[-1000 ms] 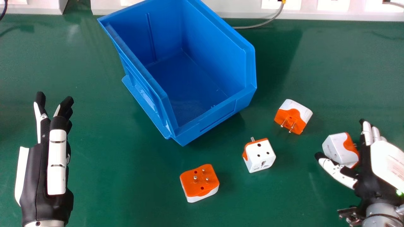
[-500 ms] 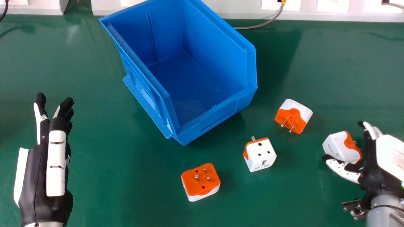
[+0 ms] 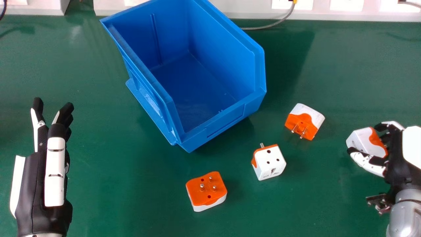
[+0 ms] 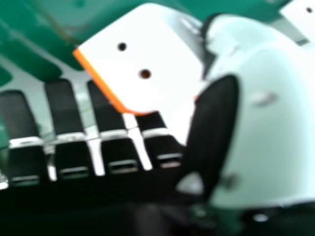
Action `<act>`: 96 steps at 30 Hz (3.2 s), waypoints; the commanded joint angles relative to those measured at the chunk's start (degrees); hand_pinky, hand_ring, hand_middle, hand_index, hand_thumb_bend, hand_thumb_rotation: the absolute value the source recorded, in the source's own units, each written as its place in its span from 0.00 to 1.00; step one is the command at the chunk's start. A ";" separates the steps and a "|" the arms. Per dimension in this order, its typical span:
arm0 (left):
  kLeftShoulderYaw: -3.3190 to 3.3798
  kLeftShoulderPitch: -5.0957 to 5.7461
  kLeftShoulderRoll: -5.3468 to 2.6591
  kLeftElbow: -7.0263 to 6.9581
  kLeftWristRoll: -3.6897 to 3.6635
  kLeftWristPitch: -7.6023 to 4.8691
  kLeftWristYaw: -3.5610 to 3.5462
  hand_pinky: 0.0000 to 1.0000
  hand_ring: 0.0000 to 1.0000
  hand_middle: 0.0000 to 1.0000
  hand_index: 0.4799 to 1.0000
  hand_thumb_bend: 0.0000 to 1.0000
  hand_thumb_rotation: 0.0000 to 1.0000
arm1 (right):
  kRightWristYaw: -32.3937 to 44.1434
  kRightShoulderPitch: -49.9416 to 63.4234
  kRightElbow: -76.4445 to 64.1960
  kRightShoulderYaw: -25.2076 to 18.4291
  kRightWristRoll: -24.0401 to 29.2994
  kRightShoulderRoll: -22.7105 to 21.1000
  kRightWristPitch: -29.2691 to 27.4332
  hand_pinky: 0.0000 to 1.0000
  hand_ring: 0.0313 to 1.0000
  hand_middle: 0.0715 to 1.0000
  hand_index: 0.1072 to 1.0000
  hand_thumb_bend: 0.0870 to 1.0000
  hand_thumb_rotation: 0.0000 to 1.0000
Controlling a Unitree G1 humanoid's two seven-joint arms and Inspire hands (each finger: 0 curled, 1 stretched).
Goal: Pick all objects and put in blue box
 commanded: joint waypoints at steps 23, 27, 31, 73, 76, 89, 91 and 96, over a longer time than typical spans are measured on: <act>0.01 0.92 0.12 -2.50 -0.05 -0.10 0.25 1.00 0.96 0.95 0.93 0.46 0.93 | 0.28 6.77 -10.92 -1.77 4.23 1.81 1.36 0.26 0.32 0.38 0.48 0.46 0.00; 0.01 0.83 0.06 -2.53 0.24 -0.04 0.51 0.99 0.96 0.94 0.93 0.45 0.94 | -0.20 9.54 -17.12 -2.52 4.70 3.17 0.58 0.21 0.24 0.36 0.47 0.46 0.00; -0.08 0.77 0.00 -2.62 0.35 0.03 0.59 0.99 0.96 0.94 0.93 0.45 0.93 | -0.48 14.36 -26.37 -2.60 4.72 5.03 -2.19 0.14 0.15 0.35 0.44 0.46 0.00; -1.25 0.38 -0.96 -3.62 1.68 1.07 2.76 0.96 0.94 0.93 0.89 0.48 0.87 | 6.04 -17.59 -19.04 8.78 0.25 17.71 -11.54 0.12 0.13 0.36 0.44 0.46 0.00; -1.33 0.70 -0.99 -4.08 1.90 1.42 2.86 0.96 0.94 0.93 0.90 0.48 0.88 | 4.97 -22.20 -13.65 9.24 0.75 19.29 -12.41 0.12 0.13 0.36 0.44 0.46 0.00; -1.35 1.48 -1.04 -4.34 2.43 0.39 2.78 0.97 0.95 0.93 0.91 0.47 0.90 | 2.75 -39.42 7.72 12.25 0.52 23.70 -12.10 0.12 0.12 0.37 0.43 0.46 0.00; -1.26 1.56 -1.06 -4.37 2.28 0.47 2.76 0.98 0.95 0.93 0.91 0.46 0.91 | 3.29 -42.31 11.42 13.18 0.14 24.27 -11.07 0.15 0.17 0.36 0.44 0.46 0.00; -1.21 2.04 -1.29 -4.73 2.30 0.50 3.00 0.96 0.94 0.93 0.89 0.42 0.92 | 3.94 -48.26 20.39 15.87 -0.92 25.14 -8.93 0.26 0.34 0.40 0.47 0.46 0.00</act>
